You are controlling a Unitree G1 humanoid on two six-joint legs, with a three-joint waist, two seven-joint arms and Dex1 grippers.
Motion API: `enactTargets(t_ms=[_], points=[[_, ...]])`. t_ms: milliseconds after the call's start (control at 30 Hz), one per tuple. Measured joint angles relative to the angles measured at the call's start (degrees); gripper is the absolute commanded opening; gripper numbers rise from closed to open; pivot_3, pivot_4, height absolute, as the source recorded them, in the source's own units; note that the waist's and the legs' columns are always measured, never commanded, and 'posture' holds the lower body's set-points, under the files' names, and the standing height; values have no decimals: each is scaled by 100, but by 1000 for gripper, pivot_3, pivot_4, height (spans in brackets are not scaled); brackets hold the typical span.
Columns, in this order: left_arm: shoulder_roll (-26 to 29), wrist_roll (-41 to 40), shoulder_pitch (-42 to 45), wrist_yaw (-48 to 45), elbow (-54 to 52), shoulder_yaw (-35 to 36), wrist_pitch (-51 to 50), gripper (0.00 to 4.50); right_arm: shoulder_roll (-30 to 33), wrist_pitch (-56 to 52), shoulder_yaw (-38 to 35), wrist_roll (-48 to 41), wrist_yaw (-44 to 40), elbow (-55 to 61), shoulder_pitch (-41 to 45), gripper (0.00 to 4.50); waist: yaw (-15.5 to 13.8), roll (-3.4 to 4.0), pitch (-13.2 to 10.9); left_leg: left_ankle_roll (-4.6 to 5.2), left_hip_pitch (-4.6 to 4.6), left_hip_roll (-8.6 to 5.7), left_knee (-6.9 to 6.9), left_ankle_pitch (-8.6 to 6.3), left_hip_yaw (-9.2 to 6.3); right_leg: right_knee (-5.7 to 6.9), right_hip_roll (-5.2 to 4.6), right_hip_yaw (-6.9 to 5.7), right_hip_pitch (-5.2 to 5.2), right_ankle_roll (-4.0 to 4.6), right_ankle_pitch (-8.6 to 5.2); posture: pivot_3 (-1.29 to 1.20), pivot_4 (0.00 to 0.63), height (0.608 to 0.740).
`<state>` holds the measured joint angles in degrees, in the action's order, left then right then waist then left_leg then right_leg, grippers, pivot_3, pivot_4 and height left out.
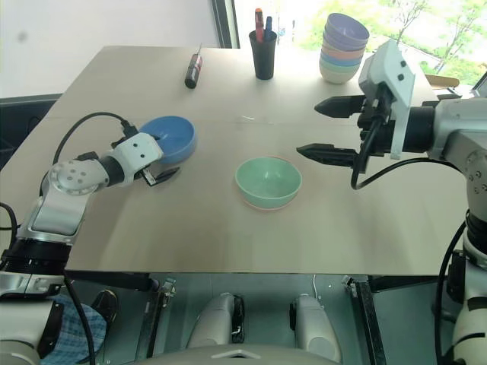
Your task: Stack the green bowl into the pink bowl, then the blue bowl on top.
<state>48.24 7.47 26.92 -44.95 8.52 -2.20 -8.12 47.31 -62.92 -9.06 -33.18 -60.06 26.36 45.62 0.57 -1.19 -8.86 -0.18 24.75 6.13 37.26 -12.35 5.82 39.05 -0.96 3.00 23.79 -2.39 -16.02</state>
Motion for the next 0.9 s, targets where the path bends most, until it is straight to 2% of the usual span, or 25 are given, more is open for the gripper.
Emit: enactTargets(t_ms=[100,200,433,533,833,900], points=[[2,111,115,-92,340,-167,152,4500,28,72,27,-117,121,3,-7,4456,-2,0,0,0,0,0,0,0,0,0,0,0,0,0,0,0,150,740],[8,242,269,-122,722,-299,357,3728,90,119,45,-188,230,11,-71,4500,-4,0,0,0,2,0,1,0,0,-1,0,0,0,0,0,0,150,740],[8,363,661,-159,1245,-410,729,905,190,245,135,-329,399,13,-250,4500,-4,0,0,0,2,0,1,0,1,-1,0,0,0,0,0,0,150,740],[-2,371,695,-198,1397,-489,829,106,243,276,133,-394,471,14,-280,4500,6,0,0,0,2,0,0,0,0,0,0,0,1,0,0,0,150,740],[-17,369,863,-326,1698,-514,1013,106,398,322,135,-535,596,14,-366,4500,-4,-1,-1,0,3,0,3,0,-1,1,0,-1,1,-1,0,0,150,740],[-53,351,909,-467,1660,-517,729,106,445,329,139,-546,611,14,-366,4500,-3,-1,0,0,3,0,3,0,-1,1,0,-1,1,-1,0,0,150,740]])
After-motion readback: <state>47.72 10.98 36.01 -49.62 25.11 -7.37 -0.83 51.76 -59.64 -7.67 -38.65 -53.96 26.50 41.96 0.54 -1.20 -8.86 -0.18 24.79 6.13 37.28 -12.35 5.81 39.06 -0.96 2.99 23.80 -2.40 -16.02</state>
